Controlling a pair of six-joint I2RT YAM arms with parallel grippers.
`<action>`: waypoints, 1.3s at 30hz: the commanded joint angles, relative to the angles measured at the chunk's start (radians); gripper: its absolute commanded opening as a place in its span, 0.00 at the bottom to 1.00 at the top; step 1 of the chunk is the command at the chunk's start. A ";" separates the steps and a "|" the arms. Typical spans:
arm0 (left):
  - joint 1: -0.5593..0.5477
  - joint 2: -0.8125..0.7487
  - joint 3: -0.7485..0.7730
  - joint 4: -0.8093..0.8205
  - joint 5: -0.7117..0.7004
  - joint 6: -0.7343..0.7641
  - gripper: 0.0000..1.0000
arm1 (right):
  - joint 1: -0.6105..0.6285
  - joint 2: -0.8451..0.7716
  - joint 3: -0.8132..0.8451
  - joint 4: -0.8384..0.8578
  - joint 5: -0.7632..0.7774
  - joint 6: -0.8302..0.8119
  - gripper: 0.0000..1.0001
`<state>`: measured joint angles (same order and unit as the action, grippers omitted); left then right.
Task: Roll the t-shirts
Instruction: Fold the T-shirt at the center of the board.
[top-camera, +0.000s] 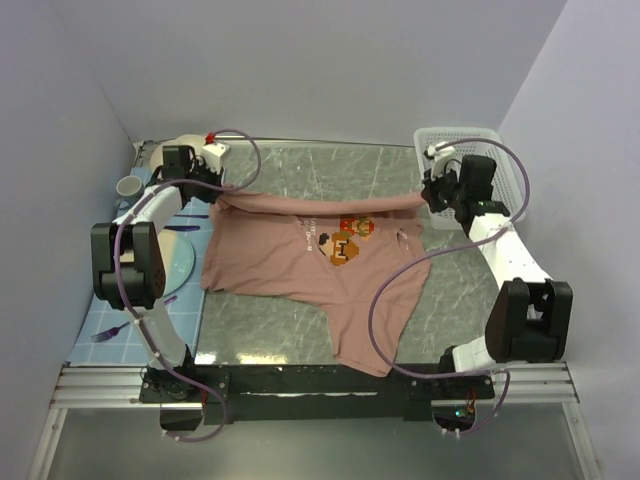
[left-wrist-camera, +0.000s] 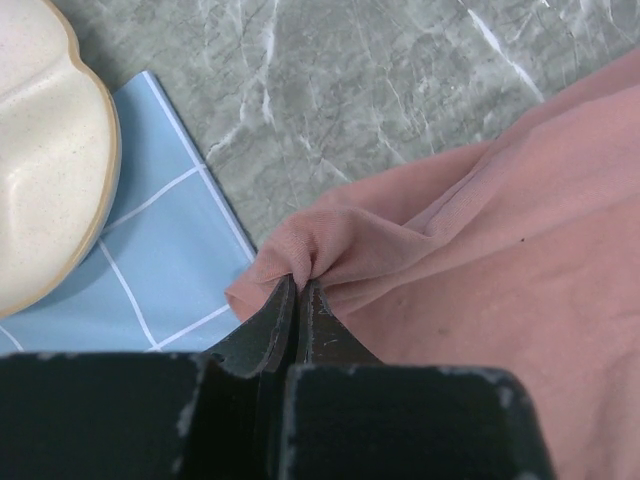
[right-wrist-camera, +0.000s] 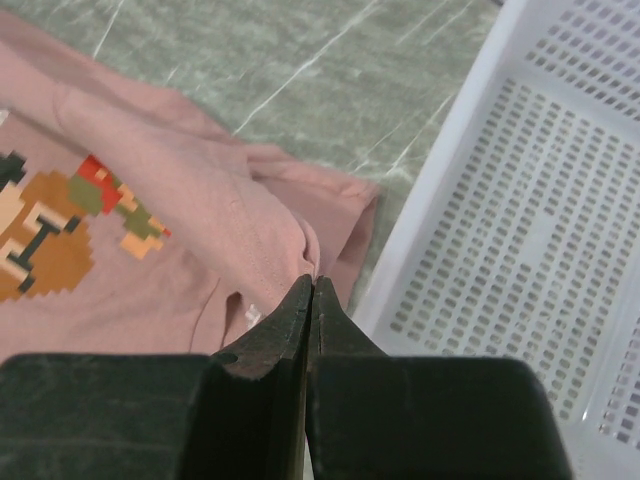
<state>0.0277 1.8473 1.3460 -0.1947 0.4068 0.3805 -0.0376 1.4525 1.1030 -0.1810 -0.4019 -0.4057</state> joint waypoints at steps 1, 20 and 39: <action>0.005 -0.057 -0.019 0.029 0.021 0.055 0.01 | 0.007 -0.104 -0.055 -0.060 -0.041 -0.082 0.00; 0.014 -0.128 -0.159 -0.094 -0.065 0.259 0.01 | 0.018 -0.167 -0.258 -0.202 -0.048 -0.265 0.00; 0.032 -0.140 0.088 -0.140 -0.065 -0.062 0.61 | 0.033 -0.031 -0.050 -0.312 -0.156 -0.144 0.56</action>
<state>0.0605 1.7130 1.2411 -0.3573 0.3218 0.5053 -0.0105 1.3479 0.9123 -0.5259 -0.4767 -0.6567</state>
